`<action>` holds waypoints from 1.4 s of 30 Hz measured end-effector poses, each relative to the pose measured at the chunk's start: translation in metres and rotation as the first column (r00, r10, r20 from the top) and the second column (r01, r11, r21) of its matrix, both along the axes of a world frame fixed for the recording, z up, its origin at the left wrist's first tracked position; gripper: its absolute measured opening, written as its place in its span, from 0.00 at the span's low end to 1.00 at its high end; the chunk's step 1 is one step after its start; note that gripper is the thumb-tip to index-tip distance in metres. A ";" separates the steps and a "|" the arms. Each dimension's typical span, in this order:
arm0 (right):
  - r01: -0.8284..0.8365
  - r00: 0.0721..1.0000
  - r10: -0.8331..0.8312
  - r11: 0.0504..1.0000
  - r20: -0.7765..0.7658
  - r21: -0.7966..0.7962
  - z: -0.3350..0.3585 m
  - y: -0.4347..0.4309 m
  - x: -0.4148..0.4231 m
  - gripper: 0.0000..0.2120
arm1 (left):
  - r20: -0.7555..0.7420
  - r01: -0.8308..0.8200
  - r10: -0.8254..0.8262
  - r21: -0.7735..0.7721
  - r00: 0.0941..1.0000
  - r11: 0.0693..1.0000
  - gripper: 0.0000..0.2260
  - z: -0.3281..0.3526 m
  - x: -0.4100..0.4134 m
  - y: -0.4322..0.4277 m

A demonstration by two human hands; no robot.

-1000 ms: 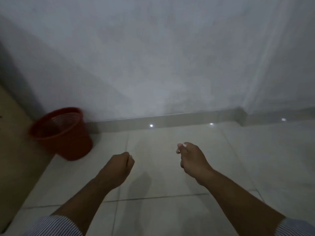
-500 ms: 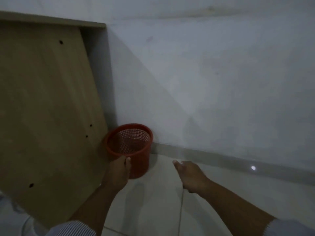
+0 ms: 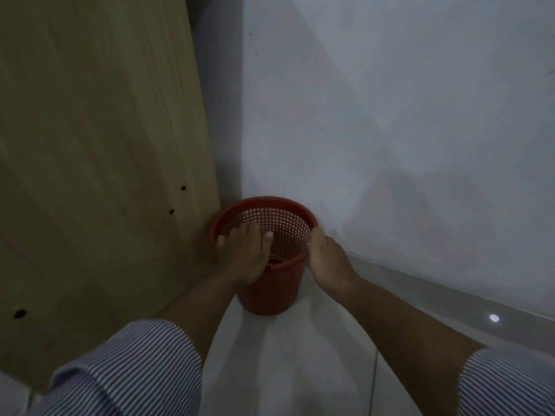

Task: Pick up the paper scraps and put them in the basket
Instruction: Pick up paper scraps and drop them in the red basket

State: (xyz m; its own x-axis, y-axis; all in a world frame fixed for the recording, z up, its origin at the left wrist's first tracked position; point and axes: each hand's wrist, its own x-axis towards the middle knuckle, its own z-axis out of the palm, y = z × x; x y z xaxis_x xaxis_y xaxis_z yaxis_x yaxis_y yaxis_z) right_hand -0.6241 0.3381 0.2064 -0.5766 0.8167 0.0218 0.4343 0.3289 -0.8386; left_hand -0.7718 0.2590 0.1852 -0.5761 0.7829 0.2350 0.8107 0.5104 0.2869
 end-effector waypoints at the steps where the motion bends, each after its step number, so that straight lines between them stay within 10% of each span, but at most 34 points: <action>1: -0.006 1.000 0.006 1.000 -0.019 0.000 -0.004 0.001 -0.001 0.20 | 0.025 0.003 -0.002 -0.065 1.000 0.998 0.21 -0.008 -0.004 0.002; 12: 0.028 0.999 -0.016 0.927 -0.035 0.373 -0.004 0.033 -0.035 0.14 | -0.100 0.116 -0.141 -0.220 0.985 0.969 0.27 -0.012 -0.010 0.002; 23: -0.118 0.993 0.116 0.990 0.021 0.079 -0.003 0.031 -0.056 0.22 | -0.073 0.165 -0.191 -0.271 0.979 0.949 0.20 -0.016 -0.014 0.007; 28: -0.002 0.999 0.006 0.993 -0.034 0.115 0.006 0.033 -0.027 0.15 | 0.119 0.083 -0.064 -0.161 0.991 0.984 0.23 -0.011 -0.015 0.007; 31: 0.081 0.993 -0.071 0.991 -0.092 0.105 0.009 0.030 0.005 0.11 | 0.307 0.104 -0.149 0.156 0.940 0.982 0.16 -0.009 -0.011 0.003; 36: 0.199 0.977 -0.190 0.975 -0.096 0.095 0.006 0.028 0.069 0.11 | 0.048 0.281 -0.331 0.418 0.943 0.864 0.06 0.016 0.043 -0.008; 42: 0.362 0.931 -0.352 0.926 -0.099 0.111 0.031 0.027 0.169 0.08 | 0.121 0.501 -0.568 0.348 0.814 0.792 0.08 0.044 0.129 0.000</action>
